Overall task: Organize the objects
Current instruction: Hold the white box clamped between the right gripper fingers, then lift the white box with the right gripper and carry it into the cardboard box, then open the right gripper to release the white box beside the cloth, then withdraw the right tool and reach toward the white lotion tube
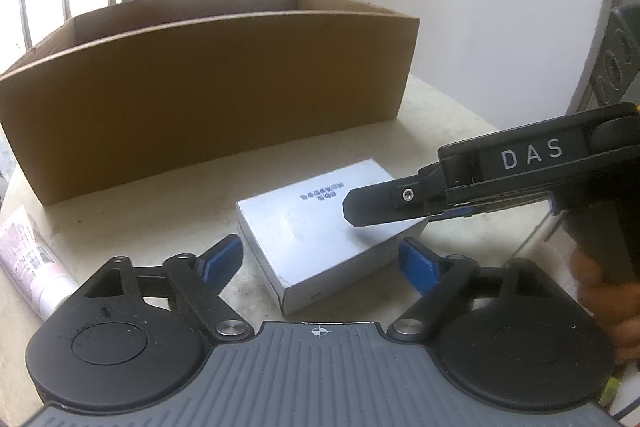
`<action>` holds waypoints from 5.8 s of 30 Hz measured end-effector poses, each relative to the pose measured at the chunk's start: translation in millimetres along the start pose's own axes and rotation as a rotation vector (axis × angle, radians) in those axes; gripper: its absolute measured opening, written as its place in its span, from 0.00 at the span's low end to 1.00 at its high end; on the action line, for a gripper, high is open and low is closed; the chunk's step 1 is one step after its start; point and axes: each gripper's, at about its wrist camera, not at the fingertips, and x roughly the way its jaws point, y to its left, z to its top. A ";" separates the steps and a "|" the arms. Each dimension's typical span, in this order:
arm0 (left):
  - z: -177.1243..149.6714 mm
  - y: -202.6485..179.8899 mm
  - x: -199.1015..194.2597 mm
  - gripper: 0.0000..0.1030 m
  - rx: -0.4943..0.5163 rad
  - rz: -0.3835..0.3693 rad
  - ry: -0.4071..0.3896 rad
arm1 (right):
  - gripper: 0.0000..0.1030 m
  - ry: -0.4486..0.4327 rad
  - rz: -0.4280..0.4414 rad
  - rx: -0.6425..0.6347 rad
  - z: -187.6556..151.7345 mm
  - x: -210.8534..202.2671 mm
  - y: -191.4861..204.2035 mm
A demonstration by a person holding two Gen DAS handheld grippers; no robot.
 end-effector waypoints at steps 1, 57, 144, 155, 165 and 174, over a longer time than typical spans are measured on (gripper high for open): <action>-0.8 0.1 -0.7 0.86 0.003 0.002 -0.001 | 0.59 -0.002 0.001 -0.001 0.1 -0.7 0.3; 3.6 7.8 -7.5 0.70 -0.022 0.017 -0.024 | 0.59 -0.027 0.012 -0.041 5.6 -2.8 13.7; 226.9 179.6 103.4 0.81 -0.265 0.062 0.412 | 0.67 0.381 -0.041 -0.058 252.1 197.0 48.2; 187.7 127.1 -67.8 0.95 -0.282 -0.021 0.035 | 0.79 0.093 0.183 -0.152 223.9 29.2 85.9; 89.2 89.1 -109.3 0.99 -0.290 0.048 -0.179 | 0.90 -0.025 0.313 -0.210 123.1 -19.8 100.7; 28.3 93.5 -118.5 0.99 -0.330 0.154 -0.152 | 0.90 0.065 0.275 -0.240 53.4 15.3 112.9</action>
